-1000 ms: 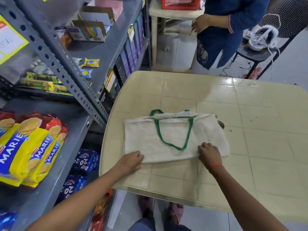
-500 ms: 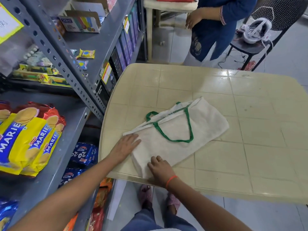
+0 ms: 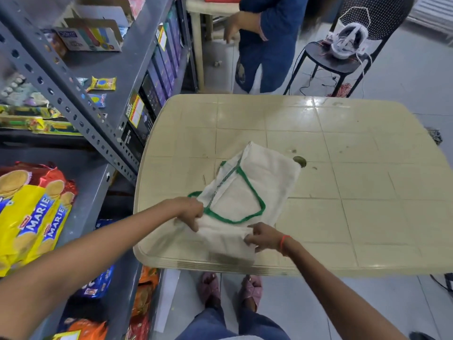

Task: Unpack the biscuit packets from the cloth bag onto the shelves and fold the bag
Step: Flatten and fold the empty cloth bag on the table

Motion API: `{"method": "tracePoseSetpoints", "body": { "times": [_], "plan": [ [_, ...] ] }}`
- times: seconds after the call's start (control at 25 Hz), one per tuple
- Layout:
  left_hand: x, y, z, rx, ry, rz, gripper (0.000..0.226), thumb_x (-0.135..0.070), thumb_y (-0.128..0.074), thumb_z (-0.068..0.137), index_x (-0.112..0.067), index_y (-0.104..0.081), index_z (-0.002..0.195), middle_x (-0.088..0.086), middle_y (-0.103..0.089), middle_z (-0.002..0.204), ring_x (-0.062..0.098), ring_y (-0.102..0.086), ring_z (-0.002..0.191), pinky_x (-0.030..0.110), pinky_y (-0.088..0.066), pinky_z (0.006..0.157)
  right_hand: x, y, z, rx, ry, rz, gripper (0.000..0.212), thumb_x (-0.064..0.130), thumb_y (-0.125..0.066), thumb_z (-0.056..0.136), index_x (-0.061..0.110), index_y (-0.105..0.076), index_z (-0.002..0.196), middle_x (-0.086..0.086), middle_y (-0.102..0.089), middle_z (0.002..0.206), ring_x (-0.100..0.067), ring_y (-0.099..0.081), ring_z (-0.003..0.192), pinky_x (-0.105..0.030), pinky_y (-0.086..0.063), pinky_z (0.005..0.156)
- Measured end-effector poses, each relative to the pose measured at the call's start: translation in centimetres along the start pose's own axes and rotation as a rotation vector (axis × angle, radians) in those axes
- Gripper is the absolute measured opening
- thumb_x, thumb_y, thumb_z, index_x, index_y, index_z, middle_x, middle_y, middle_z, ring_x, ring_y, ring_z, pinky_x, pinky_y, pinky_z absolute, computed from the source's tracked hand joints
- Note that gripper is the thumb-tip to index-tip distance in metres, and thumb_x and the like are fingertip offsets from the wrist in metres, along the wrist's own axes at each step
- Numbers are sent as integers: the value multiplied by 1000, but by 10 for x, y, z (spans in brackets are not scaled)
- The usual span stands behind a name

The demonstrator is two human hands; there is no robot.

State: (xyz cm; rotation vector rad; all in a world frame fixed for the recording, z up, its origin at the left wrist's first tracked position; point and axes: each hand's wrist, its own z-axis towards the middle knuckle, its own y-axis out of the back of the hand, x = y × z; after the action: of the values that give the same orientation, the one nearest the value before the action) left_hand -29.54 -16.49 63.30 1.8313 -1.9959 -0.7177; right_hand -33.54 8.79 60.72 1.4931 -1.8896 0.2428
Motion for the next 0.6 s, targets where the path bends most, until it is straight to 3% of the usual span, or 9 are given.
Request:
{"method": "tracePoseSetpoints", "body": {
  "times": [0.12,0.24,0.32,0.44,0.52,0.6],
  "plan": [
    [-3,75,12,-119,-43,-131,27,-32,-66,80,-7,-56,72,3,-51,64,20,-44,62,28,-29,50,-2,54,-13,-184,-9,303,10,15,-62,84,7,-57,82,-6,-57,78,-15,-59,68,-22,-58,52],
    [-7,148,38,-327,-16,-210,24,-29,-63,83,-11,-53,71,3,-51,66,22,-47,67,28,-29,51,-1,106,-8,-372,17,479,15,19,-56,90,6,-60,95,-12,-62,88,-23,-63,75,-30,-58,60],
    [-10,178,64,-451,24,-289,19,-28,-58,85,-10,-60,81,13,-61,84,25,-51,76,30,-36,59,-2,134,8,-530,-2,522,22,19,-54,92,0,-59,102,-18,-60,94,-30,-62,84,-36,-59,65],
    [-18,190,96,-675,72,-467,31,-28,-48,92,-16,-56,120,14,-59,125,30,-55,109,37,-46,89,-6,155,37,-797,-119,350,27,18,-50,92,-5,-57,105,-25,-61,102,-38,-62,95,-43,-54,79],
    [-23,171,106,-861,108,-502,43,-28,-42,97,-21,-40,139,7,-47,144,28,-43,129,39,-37,104,-6,147,45,-930,-184,193,39,22,-48,93,-2,-48,124,-27,-58,121,-41,-56,112,-41,-47,87],
    [-25,135,105,-940,42,-369,54,-40,-40,96,-19,-33,145,4,-39,151,23,-37,137,40,-29,112,-9,124,47,-949,-84,91,54,28,-51,90,2,-36,136,-24,-47,137,-40,-47,124,-45,-43,98]
  ]
}}
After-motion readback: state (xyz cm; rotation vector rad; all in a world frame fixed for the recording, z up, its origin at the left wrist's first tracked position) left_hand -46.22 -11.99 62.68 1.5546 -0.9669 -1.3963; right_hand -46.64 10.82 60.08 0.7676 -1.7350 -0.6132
